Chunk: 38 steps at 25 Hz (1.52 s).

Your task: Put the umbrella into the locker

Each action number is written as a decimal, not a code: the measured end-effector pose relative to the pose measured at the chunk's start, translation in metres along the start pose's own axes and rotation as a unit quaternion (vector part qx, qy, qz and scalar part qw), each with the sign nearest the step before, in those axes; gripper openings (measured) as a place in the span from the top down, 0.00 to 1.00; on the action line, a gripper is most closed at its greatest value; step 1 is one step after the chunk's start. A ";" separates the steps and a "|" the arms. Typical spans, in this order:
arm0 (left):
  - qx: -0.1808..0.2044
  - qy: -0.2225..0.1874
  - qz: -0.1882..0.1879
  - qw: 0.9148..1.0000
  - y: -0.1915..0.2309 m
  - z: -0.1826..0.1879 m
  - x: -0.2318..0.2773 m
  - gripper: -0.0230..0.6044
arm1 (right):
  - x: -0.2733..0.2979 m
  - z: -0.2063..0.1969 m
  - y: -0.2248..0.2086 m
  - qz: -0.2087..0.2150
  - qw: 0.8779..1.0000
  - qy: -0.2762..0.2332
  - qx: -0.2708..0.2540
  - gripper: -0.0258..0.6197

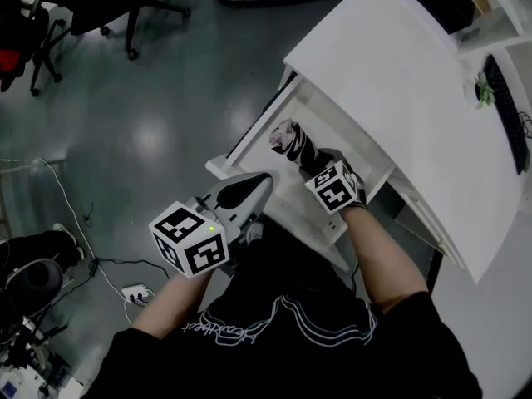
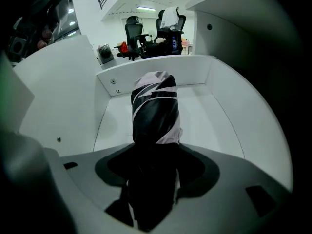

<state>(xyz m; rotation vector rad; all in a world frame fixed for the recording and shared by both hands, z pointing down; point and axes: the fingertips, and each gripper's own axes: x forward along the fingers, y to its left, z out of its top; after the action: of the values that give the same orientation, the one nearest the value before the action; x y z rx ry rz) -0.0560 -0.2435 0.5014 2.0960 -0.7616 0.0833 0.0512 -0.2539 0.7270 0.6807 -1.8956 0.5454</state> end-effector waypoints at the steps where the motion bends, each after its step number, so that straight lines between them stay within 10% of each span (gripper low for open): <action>1: 0.001 0.002 0.000 1.000 -0.001 -0.001 0.000 0.95 | 0.000 0.000 0.000 -0.003 1.000 0.002 0.000 0.57; 8: 0.006 0.006 -0.002 1.000 -0.008 -0.006 -0.005 0.95 | -0.011 0.008 0.004 -0.006 1.000 -0.015 -0.010 0.37; 15: 0.020 0.005 -0.011 1.000 -0.028 -0.002 -0.017 0.95 | -0.063 0.028 0.002 0.015 0.991 -0.085 0.101 0.35; 24: 0.055 -0.018 -0.025 0.998 -0.076 0.021 -0.053 0.95 | -0.202 0.090 0.036 0.088 0.931 -0.279 0.219 0.60; 32: 0.106 -0.058 -0.056 0.991 -0.141 0.050 -0.104 0.95 | -0.317 0.117 0.067 0.064 0.880 -0.418 0.216 0.94; 38: 0.149 -0.089 -0.070 0.982 -0.178 0.071 -0.134 0.95 | -0.387 0.132 0.104 0.047 0.870 -0.471 0.138 0.96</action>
<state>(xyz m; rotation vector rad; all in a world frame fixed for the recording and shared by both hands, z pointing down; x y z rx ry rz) -0.0821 -0.1560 0.2857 2.4629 -0.7400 -0.0730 0.0239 -0.1780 0.3128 1.1933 -2.8003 0.6076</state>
